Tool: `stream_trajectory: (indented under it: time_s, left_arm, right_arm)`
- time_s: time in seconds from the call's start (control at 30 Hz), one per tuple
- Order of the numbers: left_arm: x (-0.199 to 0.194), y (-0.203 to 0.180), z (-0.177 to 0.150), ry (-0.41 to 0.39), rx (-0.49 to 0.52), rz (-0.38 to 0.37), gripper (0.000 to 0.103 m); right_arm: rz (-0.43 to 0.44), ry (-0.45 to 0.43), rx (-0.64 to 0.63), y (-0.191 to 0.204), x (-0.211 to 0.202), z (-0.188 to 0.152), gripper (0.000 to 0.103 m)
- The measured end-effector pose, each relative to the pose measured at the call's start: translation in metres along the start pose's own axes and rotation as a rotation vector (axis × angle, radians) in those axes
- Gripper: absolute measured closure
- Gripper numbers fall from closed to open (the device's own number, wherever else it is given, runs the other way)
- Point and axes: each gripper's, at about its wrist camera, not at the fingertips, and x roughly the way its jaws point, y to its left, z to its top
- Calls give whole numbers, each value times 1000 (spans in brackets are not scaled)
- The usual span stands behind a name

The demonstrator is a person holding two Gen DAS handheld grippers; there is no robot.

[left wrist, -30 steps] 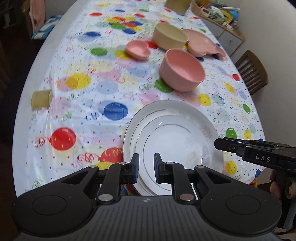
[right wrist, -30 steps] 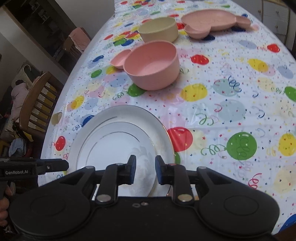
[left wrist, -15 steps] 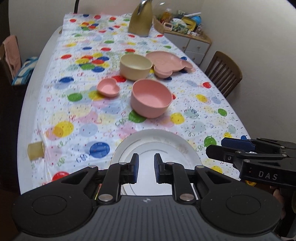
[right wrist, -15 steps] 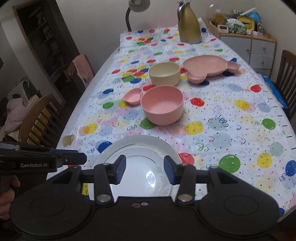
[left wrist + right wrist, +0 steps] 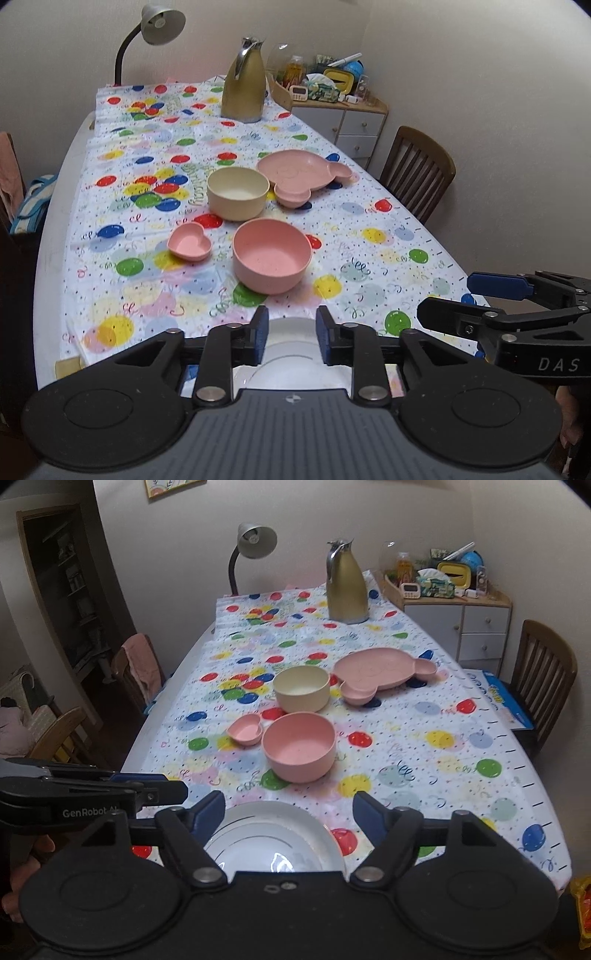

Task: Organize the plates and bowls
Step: 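Move both grippers toward the pink bear-shaped plate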

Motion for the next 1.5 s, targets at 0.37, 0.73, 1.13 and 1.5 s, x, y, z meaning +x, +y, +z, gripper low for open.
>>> stream_trajectory:
  time_s: [0.37,0.73,1.13,1.5]
  left_arm:
    - [5,-20,35,-93,19,59,27]
    - [54,-45,87,-101,-19,164,23]
    - [150,-68,153,-24,-109,285,23]
    - [231,-70,200,35,-171,339,23]
  right_arm:
    - [-44,-56,9,-22,-4,27,5]
    - [-38,-82,-50,-67,23,75,0]
    - [8,-7,-141,-153,103,154,1]
    - [61,78,-228,-213,186,210,1]
